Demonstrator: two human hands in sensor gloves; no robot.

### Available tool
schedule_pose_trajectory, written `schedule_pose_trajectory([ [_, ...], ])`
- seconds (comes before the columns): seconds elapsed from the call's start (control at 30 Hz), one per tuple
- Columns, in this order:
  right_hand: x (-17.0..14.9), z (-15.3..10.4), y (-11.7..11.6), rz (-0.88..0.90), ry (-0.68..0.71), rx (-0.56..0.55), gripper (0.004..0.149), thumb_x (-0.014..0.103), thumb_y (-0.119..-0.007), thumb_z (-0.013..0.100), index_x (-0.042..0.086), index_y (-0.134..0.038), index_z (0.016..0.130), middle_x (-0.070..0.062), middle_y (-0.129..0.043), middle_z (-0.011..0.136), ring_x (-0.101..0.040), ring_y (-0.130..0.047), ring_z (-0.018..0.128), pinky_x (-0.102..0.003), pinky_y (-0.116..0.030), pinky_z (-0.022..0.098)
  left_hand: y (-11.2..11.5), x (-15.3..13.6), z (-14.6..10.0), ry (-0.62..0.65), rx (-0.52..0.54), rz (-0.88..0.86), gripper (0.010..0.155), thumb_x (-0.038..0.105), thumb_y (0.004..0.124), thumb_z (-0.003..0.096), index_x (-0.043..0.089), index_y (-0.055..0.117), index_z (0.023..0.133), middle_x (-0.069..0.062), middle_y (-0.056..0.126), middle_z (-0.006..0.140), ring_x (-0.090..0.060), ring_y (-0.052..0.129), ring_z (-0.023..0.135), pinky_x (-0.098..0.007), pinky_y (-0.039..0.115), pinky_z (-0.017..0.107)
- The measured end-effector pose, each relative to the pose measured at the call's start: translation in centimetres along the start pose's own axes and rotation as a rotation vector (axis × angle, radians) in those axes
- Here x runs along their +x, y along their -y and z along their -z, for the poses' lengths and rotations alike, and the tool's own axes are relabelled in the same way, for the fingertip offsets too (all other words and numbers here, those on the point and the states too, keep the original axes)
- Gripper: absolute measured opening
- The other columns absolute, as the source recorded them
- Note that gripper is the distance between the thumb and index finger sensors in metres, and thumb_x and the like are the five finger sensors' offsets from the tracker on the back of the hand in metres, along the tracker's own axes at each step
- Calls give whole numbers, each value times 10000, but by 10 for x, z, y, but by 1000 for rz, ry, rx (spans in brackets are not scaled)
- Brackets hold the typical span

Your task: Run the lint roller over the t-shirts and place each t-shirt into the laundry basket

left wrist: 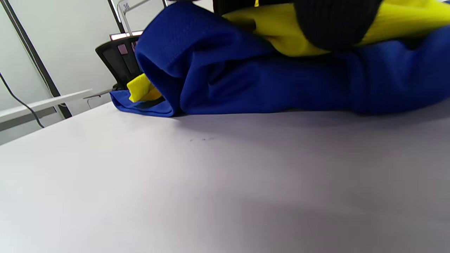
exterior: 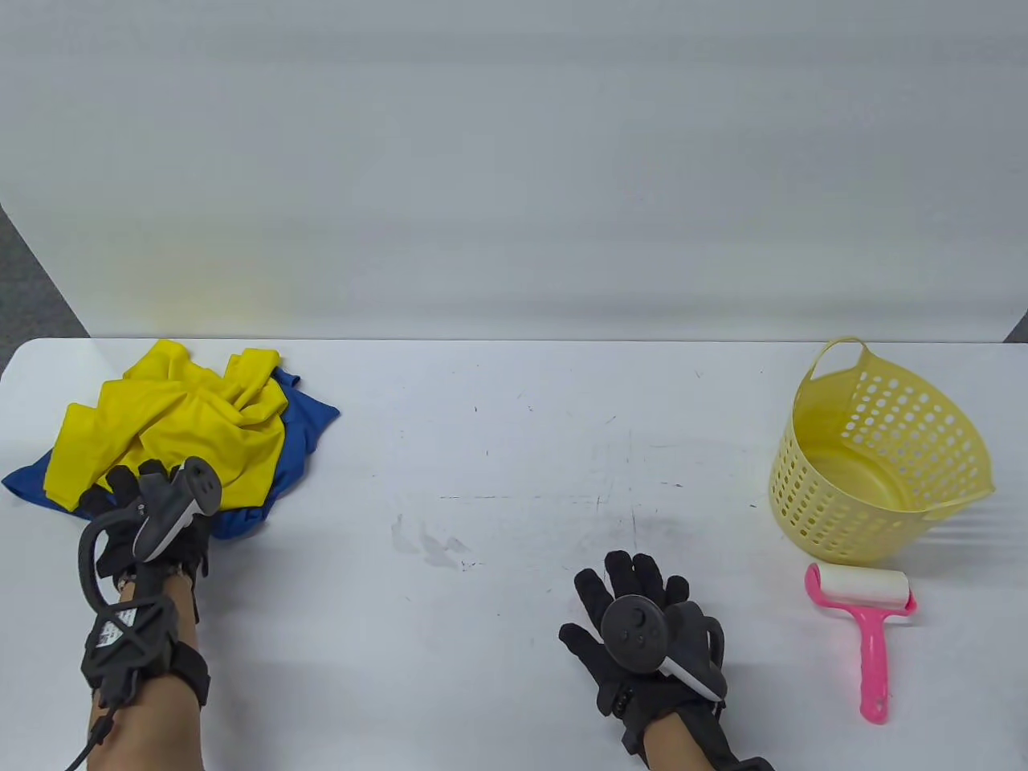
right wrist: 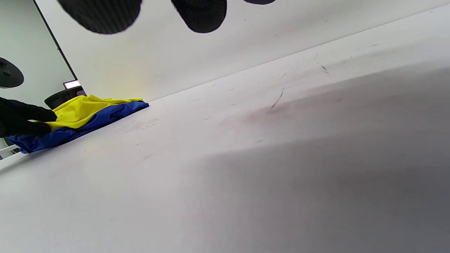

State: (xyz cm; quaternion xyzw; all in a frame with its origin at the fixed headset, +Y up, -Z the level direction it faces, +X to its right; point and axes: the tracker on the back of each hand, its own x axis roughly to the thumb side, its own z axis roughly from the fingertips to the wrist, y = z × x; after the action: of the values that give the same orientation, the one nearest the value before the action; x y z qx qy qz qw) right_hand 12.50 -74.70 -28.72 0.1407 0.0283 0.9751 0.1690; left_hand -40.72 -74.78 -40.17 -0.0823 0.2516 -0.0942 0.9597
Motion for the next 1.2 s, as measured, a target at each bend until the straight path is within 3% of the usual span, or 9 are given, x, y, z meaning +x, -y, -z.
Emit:
schedule_pose_trajectory([
  [0.1, -1, 0, 0, -1, -7, 0, 665, 540, -640, 463, 170, -527, 1004, -252, -360, 1092, -568, -324, 946, -755, -236, 583, -2, 4, -1, 1, 83, 48, 451, 490, 769, 540, 395, 706, 977, 46, 678, 1140, -346, 580, 1141, -675, 403, 814],
  [0.27, 0, -1, 1, -5, -3, 7, 663, 540, -639, 465, 171, -529, 1004, -253, -363, 1093, -570, -322, 945, -758, -232, 580, -27, -7, -11, 5, 219, -104, 406, 458, 745, 547, 386, 729, 946, 58, 765, 1058, -313, 673, 1098, -644, 456, 811],
  [0.47, 3, 0, -1, -9, 3, 11, 654, 532, -639, 467, 166, -542, 1000, -254, -365, 1091, -569, -325, 945, -758, -234, 580, -126, -33, -50, 130, 485, -509, 412, 454, 761, 552, 360, 741, 952, 27, 818, 1021, -301, 822, 996, -547, 623, 751],
  [0.6, 16, 0, -3, -12, 32, 12, 662, 536, -639, 464, 167, -527, 1002, -251, -356, 1090, -568, -324, 944, -756, -238, 581, -200, -45, -102, 293, 739, -691, 409, 457, 763, 551, 361, 740, 948, 30, 821, 1015, -293, 840, 979, -540, 641, 739],
  [0.73, 30, -2, -4, 29, 73, -8, 726, 546, -638, 459, 162, -391, 1023, -254, -309, 1089, -568, -317, 943, -755, -244, 582, -231, -36, -156, 571, 782, -1008, 415, 459, 738, 558, 366, 705, 962, 26, 785, 1033, -296, 821, 990, -558, 611, 753],
  [0.9, 56, -8, 3, 302, 162, -42, 869, 595, -638, 448, 138, -151, 1003, -274, -223, 1074, -575, -316, 942, -764, -267, 580, -219, 18, -211, 788, 663, -931, 425, 467, 715, 557, 344, 698, 963, 23, 900, 892, -181, 1031, 690, -514, 763, 636],
  [1.07, 97, -10, 11, 545, 205, -64, 989, 668, -647, 406, 162, 2, 954, -283, -149, 1064, -583, -312, 952, -793, -284, 574, -160, 77, -222, 922, 398, -948, 426, 468, 726, 552, 322, 722, 952, 42, 976, 731, -117, 1061, 476, -482, 827, 555],
  [1.17, 111, 4, 15, 524, 139, -35, 962, 611, -697, 426, 156, -52, 975, -291, -197, 1067, -592, -343, 945, -794, -298, 573, -119, 100, -216, 948, 199, -1074, 428, 471, 747, 552, 293, 753, 940, 32, 1007, 657, -106, 1054, 377, -472, 852, 501],
  [1.2, 113, 12, 18, 490, 96, -43, 862, 536, -726, 441, 128, -222, 1009, -289, -348, 1067, -580, -447, 931, -783, -350, 577, -109, 103, -214, 943, 163, -1112, 430, 478, 755, 550, 288, 761, 935, 32, 1013, 631, -103, 1046, 346, -469, 856, 485],
])
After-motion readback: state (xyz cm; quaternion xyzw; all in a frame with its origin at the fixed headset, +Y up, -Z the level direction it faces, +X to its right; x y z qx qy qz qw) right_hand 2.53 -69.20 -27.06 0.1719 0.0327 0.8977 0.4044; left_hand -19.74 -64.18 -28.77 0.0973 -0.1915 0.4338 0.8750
